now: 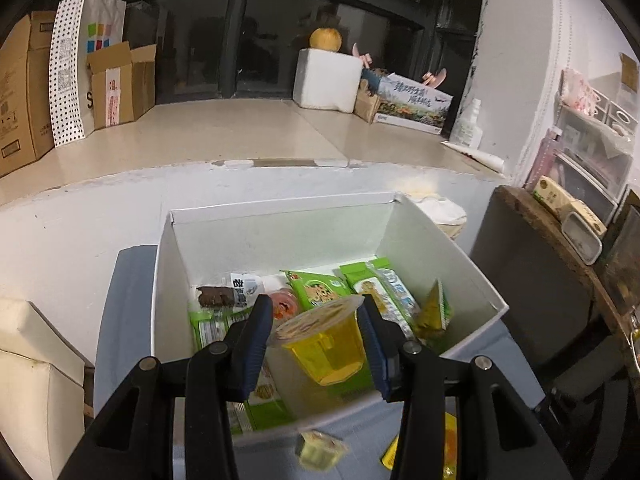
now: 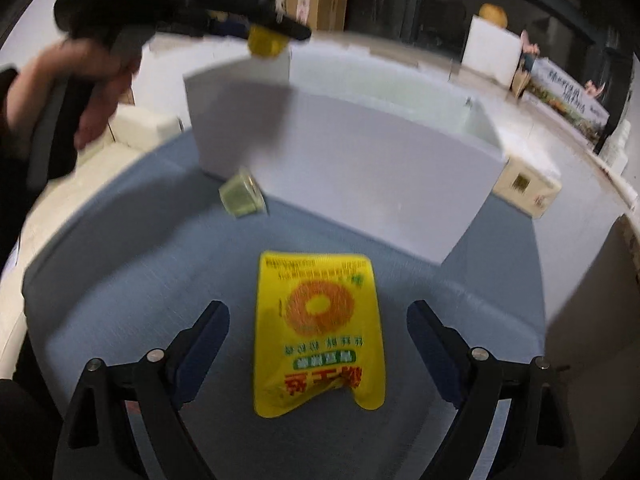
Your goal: Organize snacks
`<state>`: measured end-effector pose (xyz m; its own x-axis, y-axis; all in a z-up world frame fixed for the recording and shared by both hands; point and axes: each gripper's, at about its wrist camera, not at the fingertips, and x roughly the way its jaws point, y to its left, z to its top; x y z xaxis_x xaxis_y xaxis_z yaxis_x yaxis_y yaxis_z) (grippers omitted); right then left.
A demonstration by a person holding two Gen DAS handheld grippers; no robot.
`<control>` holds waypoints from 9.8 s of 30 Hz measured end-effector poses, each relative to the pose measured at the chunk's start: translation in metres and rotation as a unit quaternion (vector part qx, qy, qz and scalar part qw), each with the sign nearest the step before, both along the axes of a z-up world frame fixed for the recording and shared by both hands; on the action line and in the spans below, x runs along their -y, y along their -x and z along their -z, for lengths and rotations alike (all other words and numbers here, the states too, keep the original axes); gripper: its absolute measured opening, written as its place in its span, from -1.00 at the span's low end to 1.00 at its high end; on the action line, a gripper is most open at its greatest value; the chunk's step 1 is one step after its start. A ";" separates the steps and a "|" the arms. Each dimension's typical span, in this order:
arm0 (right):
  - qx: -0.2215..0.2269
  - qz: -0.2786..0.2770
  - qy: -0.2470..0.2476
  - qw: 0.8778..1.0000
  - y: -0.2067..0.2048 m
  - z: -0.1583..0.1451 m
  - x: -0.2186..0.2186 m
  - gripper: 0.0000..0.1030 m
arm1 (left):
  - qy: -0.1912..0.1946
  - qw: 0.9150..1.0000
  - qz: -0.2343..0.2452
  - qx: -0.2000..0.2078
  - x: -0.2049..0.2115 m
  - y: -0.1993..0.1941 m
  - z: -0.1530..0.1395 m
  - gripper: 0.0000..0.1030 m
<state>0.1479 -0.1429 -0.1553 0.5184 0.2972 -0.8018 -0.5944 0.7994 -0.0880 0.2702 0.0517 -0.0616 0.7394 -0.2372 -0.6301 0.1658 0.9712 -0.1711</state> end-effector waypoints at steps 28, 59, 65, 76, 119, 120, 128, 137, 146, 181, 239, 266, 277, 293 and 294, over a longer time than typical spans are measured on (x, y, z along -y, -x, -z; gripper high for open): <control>0.000 -0.005 -0.093 0.996 0.006 -0.051 0.029 0.14 | 0.024 0.999 -0.023 0.006 -0.016 0.060 0.002 0.93; -0.057 -0.108 0.030 0.992 -0.022 0.034 0.014 0.78 | 0.042 0.996 0.033 -0.067 0.032 0.181 0.072 0.99; -0.062 -0.109 0.000 0.992 -0.018 0.026 0.023 0.22 | 0.009 0.992 0.080 -0.095 0.060 0.193 0.089 1.00; -0.063 -0.110 -0.018 0.992 -0.005 0.021 0.028 -0.07 | -0.045 0.983 0.137 -0.112 0.103 0.196 0.119 0.57; 0.000 -0.019 -0.100 0.995 -0.156 -0.100 -0.008 -0.07 | 0.003 0.999 0.032 0.044 -0.018 0.009 -0.026 -0.08; -0.005 -0.019 -0.094 0.995 -0.158 -0.095 -0.011 -0.07 | 0.006 0.999 0.023 0.041 -0.023 0.010 -0.024 0.17; -0.003 0.007 -0.066 0.998 -0.154 -0.086 -0.015 0.89 | 0.000 0.999 0.005 0.038 -0.036 0.021 -0.018 0.97; 0.018 -0.067 -0.125 0.990 -0.074 -0.113 0.008 1.00 | 0.000 1.000 -0.001 0.030 -0.042 0.054 -0.012 1.00; -0.030 -0.119 -0.085 0.989 0.013 -0.044 0.011 1.00 | 0.031 0.999 -0.023 0.005 -0.046 0.119 0.015 1.00; -0.072 -0.116 -0.135 0.981 0.029 -0.008 0.034 -0.03 | 0.029 0.992 -0.050 -0.108 0.040 0.063 0.114 1.00; 0.055 0.108 -0.136 0.983 -0.141 -0.098 0.021 1.00 | -0.012 0.997 -0.060 0.040 -0.022 0.013 -0.012 1.00; 0.084 0.144 -0.174 0.971 0.029 -0.132 0.045 1.00 | -0.030 0.991 -0.123 0.030 0.015 0.188 -0.054 1.00; 0.083 0.136 -0.171 0.972 0.039 -0.136 0.046 1.00 | -0.042 0.992 -0.115 0.031 0.025 0.195 -0.059 1.00; 0.071 0.137 -0.168 0.974 0.039 -0.133 0.047 1.00 | -0.034 0.993 -0.112 0.007 0.024 0.187 -0.045 1.00; 0.071 0.137 -0.170 0.973 0.039 -0.134 0.047 1.00 | -0.034 0.993 -0.113 0.007 0.025 0.186 -0.044 1.00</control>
